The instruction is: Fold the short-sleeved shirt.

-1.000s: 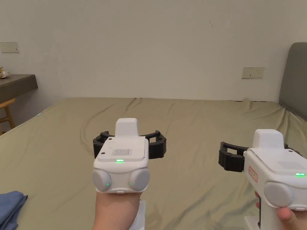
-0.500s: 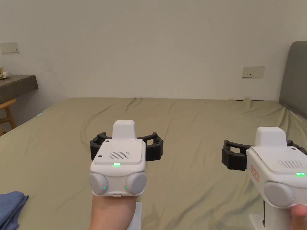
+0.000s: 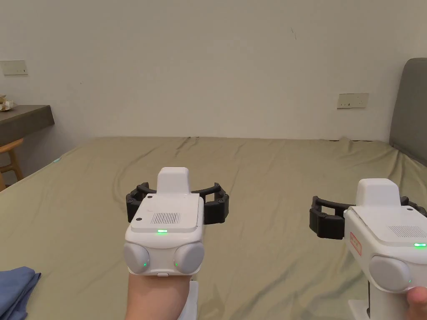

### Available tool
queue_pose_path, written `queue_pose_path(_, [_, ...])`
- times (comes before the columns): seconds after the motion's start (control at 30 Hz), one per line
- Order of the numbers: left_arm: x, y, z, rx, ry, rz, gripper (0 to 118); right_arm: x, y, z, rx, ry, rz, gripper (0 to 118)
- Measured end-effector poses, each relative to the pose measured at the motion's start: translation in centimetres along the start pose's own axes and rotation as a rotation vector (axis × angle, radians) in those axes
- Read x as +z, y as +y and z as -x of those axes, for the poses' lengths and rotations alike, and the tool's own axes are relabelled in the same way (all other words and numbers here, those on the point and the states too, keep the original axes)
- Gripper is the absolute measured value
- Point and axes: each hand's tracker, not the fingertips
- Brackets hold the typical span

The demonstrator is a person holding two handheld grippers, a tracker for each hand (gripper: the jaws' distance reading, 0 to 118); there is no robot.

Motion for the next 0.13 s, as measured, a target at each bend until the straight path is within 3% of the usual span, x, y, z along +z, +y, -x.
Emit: queue_pose_path(0.13, [0.04, 0.00, 0.03, -0.001, -0.005, -0.008, 118, 0.02, 0.05, -0.05, 0.006, 0.001, 0.002, 118])
